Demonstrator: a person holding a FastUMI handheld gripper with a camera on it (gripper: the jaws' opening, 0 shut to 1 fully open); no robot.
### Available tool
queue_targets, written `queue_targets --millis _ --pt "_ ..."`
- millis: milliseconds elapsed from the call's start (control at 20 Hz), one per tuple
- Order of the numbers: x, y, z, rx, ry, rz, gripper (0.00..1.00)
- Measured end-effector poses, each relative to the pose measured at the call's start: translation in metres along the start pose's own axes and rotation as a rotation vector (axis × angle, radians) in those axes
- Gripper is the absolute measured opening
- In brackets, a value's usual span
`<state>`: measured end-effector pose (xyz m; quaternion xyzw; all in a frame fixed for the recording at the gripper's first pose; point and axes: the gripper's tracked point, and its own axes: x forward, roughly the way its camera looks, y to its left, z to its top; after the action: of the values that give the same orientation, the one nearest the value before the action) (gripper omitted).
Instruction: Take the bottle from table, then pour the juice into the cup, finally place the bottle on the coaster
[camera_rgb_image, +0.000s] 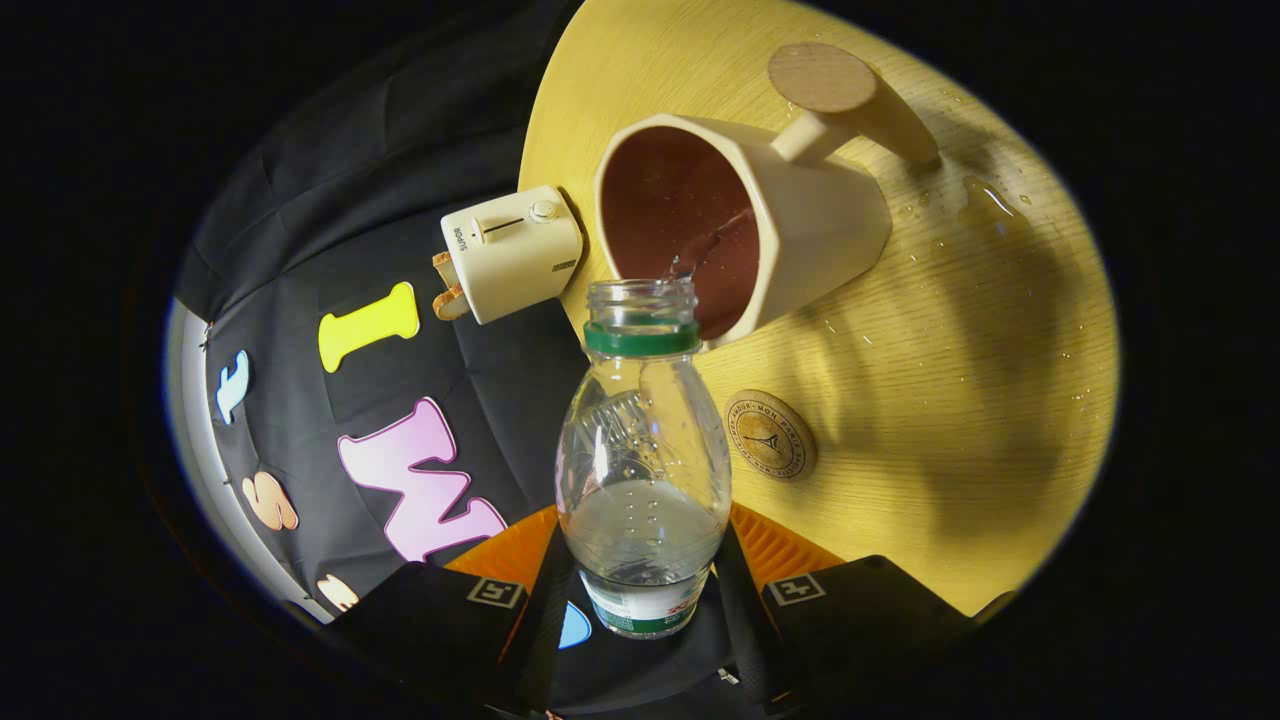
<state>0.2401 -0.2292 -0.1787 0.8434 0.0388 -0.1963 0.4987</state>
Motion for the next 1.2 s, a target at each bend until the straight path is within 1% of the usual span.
queue_targets --millis 250,450,650,1200 --pt "-0.002 0.002 0.000 0.043 0.008 0.003 0.73" --pt "-0.003 0.010 -0.001 0.108 0.020 0.019 0.73" --pt "-0.004 0.016 0.003 0.178 0.006 0.020 0.73" --pt "-0.006 0.036 0.013 0.317 -0.023 0.030 0.73"
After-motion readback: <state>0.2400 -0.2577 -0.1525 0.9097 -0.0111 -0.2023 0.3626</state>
